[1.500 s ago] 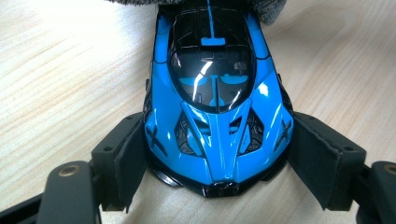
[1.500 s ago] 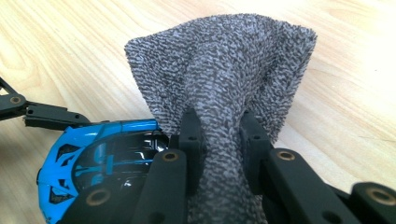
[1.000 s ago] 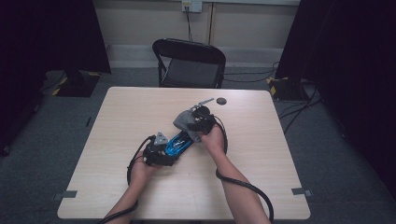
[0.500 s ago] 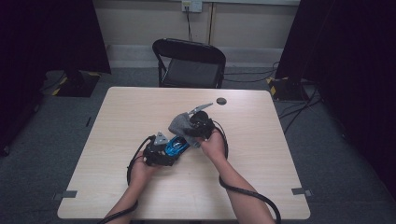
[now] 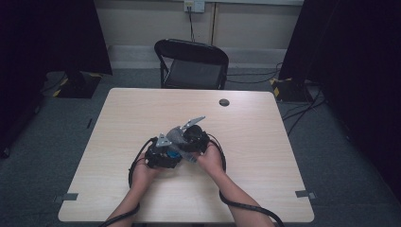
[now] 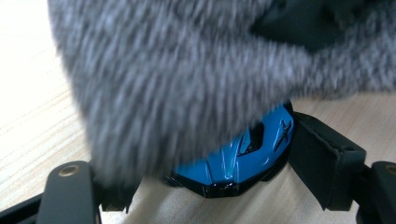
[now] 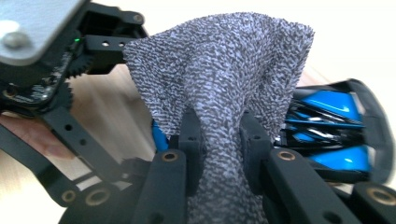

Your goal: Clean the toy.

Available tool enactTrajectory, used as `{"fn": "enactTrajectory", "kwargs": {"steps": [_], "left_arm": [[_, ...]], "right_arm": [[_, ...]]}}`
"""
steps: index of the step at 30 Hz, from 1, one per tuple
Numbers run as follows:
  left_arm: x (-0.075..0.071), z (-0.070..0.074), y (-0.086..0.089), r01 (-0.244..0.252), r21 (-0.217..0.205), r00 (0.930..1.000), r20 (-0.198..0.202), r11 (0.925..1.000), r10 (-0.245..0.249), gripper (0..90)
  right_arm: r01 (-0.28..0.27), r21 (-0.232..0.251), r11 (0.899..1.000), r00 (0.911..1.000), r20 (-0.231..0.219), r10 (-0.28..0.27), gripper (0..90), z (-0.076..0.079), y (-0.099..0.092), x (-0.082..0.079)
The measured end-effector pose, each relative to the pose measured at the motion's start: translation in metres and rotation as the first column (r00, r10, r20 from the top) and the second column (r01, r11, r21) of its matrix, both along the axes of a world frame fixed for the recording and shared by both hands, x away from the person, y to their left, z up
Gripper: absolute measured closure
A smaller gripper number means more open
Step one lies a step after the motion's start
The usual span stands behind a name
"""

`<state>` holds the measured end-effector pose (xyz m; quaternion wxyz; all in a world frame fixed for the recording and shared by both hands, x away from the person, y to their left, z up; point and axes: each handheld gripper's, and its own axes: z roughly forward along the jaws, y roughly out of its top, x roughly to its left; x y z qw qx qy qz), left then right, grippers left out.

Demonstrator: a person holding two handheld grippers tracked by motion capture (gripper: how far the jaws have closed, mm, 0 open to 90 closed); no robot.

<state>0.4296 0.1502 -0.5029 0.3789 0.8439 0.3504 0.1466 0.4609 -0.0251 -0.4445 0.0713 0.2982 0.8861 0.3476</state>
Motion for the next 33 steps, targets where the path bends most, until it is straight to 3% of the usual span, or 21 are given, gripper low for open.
{"fn": "enactTrajectory", "kwargs": {"steps": [7, 11, 15, 21, 33], "left_arm": [[0.0, 0.0, 0.0, -0.005, -0.006, 1.0, 0.003, 1.0, 0.005, 23.6], [0.0, 0.0, 0.0, -0.003, -0.003, 1.0, 0.002, 1.0, 0.003, 23.6], [0.0, 0.0, 0.0, -0.006, -0.006, 1.0, 0.003, 1.0, 0.006, 23.6], [0.0, 0.0, 0.0, -0.002, 0.0, 1.0, 0.002, 1.0, 0.002, 23.6], [-0.001, 0.0, 0.0, -0.003, 0.001, 1.0, 0.001, 1.0, 0.003, 23.6]], "right_arm": [[-0.033, -0.033, 0.999, 0.9994, -0.003, 0.033, 75.6, -0.01, 0.019, -0.007], [-0.038, -0.038, 0.999, 0.9993, -0.003, 0.038, 75.5, -0.013, 0.02, -0.007], [-0.047, -0.083, 0.995, 0.9986, 0.019, 0.049, 75.5, -0.012, 0.025, -0.009], [-0.03, -0.044, 0.999, 0.9995, 0.003, 0.03, 75.5, -0.014, 0.021, -0.007], [-0.003, -0.046, 0.999, 1.0, 0.005, 0.003, 75.6, -0.009, 0.012, 0.004]]}}
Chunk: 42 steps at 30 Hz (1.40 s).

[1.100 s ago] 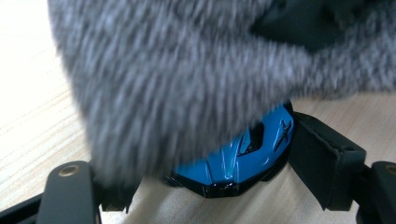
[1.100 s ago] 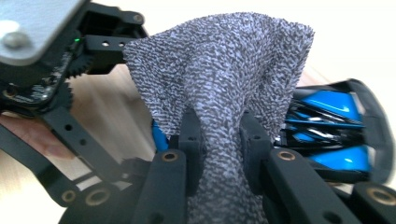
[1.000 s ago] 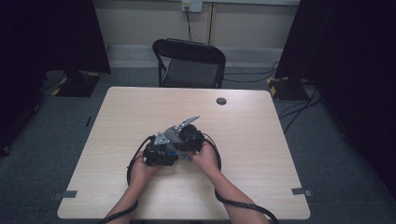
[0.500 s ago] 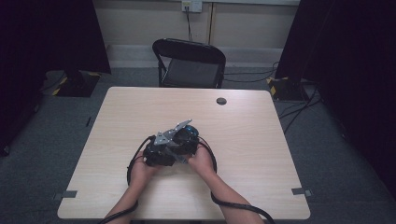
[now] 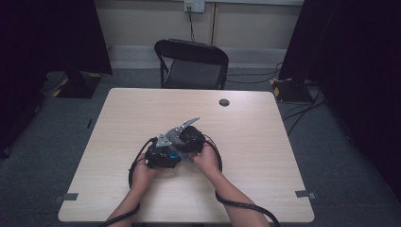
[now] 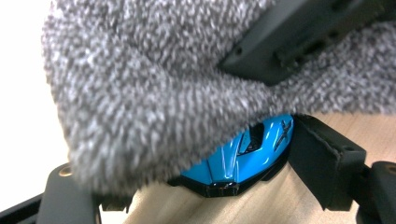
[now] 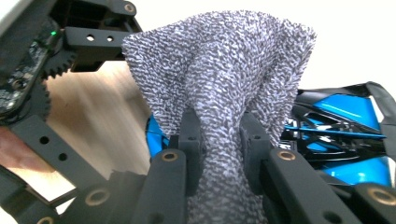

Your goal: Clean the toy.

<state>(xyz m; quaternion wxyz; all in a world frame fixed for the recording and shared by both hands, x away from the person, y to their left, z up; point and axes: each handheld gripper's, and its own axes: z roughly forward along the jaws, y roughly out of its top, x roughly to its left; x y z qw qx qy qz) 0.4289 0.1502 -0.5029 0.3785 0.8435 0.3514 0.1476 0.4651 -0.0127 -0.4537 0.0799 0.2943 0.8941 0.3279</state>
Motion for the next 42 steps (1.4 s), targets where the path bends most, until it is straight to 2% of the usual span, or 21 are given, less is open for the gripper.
{"fn": "enactTrajectory", "kwargs": {"steps": [3, 6, 9, 14, 17, 20, 26, 33, 37, 42], "left_arm": [[0.0, 0.0, 0.0, -0.001, 0.0, 1.0, 0.0, 1.0, 0.001, 23.6], [0.0, 0.0, 0.0, -0.001, 0.0, 1.0, 0.0, 1.0, 0.001, 23.6], [0.0, 0.0, 0.0, -0.001, 0.0, 1.0, 0.0, 1.0, 0.001, 23.6], [0.0, 0.0, 0.0, -0.001, 0.0, 1.0, 0.0, 1.0, 0.001, 23.6], [0.0, 0.0, 0.0, -0.001, 0.0, 1.0, 0.0, 1.0, 0.001, 23.6], [0.0, 0.0, 0.0, -0.001, -0.001, 1.0, 0.0, 1.0, 0.001, 23.6], [0.0, 0.0, 0.0, -0.001, -0.001, 1.0, 0.0, 1.0, 0.001, 23.6], [0.0, 0.0, 0.0, -0.002, -0.001, 1.0, 0.0, 1.0, 0.002, 23.6], [0.0, 0.0, 0.0, -0.001, -0.001, 1.0, -0.001, 1.0, 0.001, 23.6], [0.0, 0.0, 0.0, -0.001, -0.001, 1.0, 0.0, 1.0, 0.001, 23.6]], "right_arm": [[0.003, 0.002, 1.0, 1.0, -0.002, -0.003, 75.6, 0.001, -0.001, 0.003], [0.017, -0.021, 1.0, 0.9998, 0.005, -0.017, 75.6, 0.003, -0.001, 0.005], [0.019, -0.024, 1.0, 0.9998, 0.007, -0.019, 75.6, 0.004, -0.001, 0.006], [0.037, -0.001, 0.999, 0.9993, -0.006, -0.037, 75.6, 0.004, -0.005, 0.011], [0.051, -0.001, 0.999, 0.9987, 0.008, -0.051, 75.1, 0.005, -0.007, 0.013], [0.081, 0.023, 0.996, 0.9967, -0.004, -0.081, 74.7, 0.005, -0.012, 0.019], [0.084, 0.008, 0.996, 0.9963, 0.016, -0.084, 74.6, 0.005, -0.01, 0.021], [0.114, 0.024, 0.993, 0.9935, 0.003, -0.114, 74.4, 0.005, -0.018, 0.03], [0.138, 0.039, 0.99, 0.9902, -0.023, -0.138, 74.4, 0.004, -0.026, 0.037], [0.142, 0.028, 0.989, 0.9898, -0.01, -0.142, 74.3, 0.003, -0.029, 0.041]]}}
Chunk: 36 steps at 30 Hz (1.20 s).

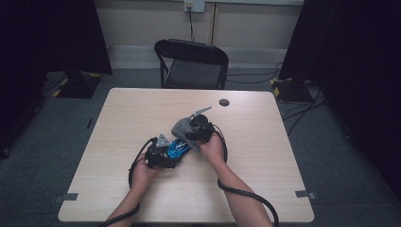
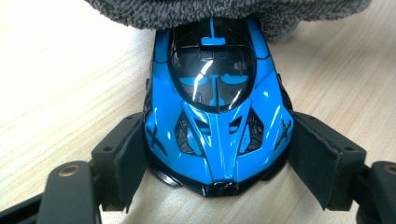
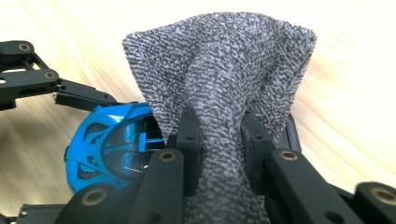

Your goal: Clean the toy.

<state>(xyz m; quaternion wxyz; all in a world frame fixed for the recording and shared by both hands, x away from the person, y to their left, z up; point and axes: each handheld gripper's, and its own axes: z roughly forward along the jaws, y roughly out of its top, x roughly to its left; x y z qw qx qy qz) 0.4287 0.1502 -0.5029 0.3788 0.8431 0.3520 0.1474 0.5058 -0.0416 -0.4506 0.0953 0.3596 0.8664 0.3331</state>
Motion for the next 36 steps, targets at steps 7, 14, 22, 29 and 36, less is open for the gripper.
{"fn": "enactTrajectory", "kwargs": {"steps": [7, 14, 22, 29, 36], "left_arm": [[0.0, 0.0, 0.0, 0.0, 0.0, 1.0, 0.0, 1.0, 0.0, 23.6], [0.0, 0.0, 0.0, 0.0, 0.0, 1.0, 0.0, 1.0, 0.0, 23.6], [0.0, 0.0, 0.0, 0.0, 0.0, 1.0, 0.0, 1.0, 0.0, 23.6], [0.0, 0.0, 0.0, 0.0, 0.0, 1.0, 0.0, 1.0, 0.0, 23.6], [0.0, 0.0, 0.0, 0.0, -0.001, 1.0, -0.001, 1.0, 0.0, 23.6]], "right_arm": [[0.007, 0.003, 1.0, 0.9999, -0.008, -0.007, 74.1, 0.0, -0.003, 0.004], [0.027, 0.005, 1.0, 0.9995, -0.016, -0.027, 74.1, 0.0, -0.008, 0.009], [0.033, 0.003, 0.999, 0.9993, -0.017, -0.033, 74.1, 0.001, -0.011, 0.013], [0.054, 0.015, 0.998, 0.9984, -0.017, -0.053, 74.1, 0.002, -0.017, 0.017], [0.059, 0.013, 0.998, 0.9982, -0.014, -0.059, 74.6, 0.007, -0.023, 0.018]]}}
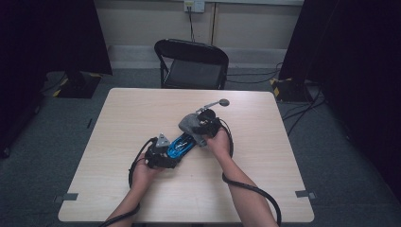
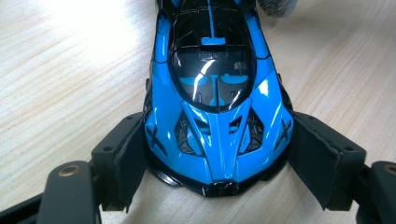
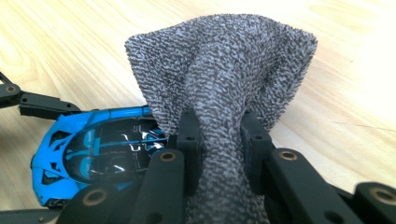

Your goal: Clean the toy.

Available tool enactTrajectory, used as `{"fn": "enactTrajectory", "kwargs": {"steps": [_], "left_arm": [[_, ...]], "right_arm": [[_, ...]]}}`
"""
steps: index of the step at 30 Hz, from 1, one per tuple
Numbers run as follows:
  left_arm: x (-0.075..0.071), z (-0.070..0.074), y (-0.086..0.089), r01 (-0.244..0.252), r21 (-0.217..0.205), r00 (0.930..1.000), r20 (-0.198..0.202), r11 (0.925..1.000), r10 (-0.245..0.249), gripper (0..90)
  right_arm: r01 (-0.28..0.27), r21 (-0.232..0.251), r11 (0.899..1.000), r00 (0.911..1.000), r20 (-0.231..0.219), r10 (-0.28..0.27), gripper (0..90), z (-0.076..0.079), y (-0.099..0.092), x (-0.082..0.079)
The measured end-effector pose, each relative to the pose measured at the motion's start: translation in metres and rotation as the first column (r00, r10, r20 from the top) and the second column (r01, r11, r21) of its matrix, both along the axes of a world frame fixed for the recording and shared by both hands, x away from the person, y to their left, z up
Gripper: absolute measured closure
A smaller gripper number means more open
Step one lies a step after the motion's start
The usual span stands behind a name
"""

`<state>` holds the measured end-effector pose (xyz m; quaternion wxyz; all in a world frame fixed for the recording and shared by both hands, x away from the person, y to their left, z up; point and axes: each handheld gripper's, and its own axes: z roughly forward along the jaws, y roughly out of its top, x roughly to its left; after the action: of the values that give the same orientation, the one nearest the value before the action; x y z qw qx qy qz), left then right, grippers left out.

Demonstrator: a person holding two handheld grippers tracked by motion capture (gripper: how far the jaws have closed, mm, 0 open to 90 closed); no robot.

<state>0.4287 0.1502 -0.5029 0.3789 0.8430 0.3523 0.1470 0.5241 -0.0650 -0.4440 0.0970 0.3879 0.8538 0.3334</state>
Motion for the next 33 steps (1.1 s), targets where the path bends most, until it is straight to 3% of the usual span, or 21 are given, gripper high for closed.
{"fn": "enactTrajectory", "kwargs": {"steps": [12, 26, 33], "left_arm": [[0.0, 0.0, 0.0, 0.001, -0.001, 1.0, -0.001, 1.0, -0.001, 23.6], [-0.001, 0.0, 0.0, -0.006, 0.01, 1.0, 0.006, 0.9999, 0.006, 23.2], [-0.001, 0.001, 0.003, -0.013, 0.006, 0.9999, 0.01, 0.9999, 0.012, 21.8]], "right_arm": [[0.031, 0.017, 0.999, 0.9992, 0.024, -0.031, 75.1, 0.017, -0.03, -0.008], [0.03, 0.009, 1.0, 0.9994, 0.02, -0.03, 75.0, 0.007, -0.057, -0.028], [0.039, 0.008, 0.999, 0.9992, 0.013, -0.039, 74.9, 0.005, -0.07, -0.03]]}}
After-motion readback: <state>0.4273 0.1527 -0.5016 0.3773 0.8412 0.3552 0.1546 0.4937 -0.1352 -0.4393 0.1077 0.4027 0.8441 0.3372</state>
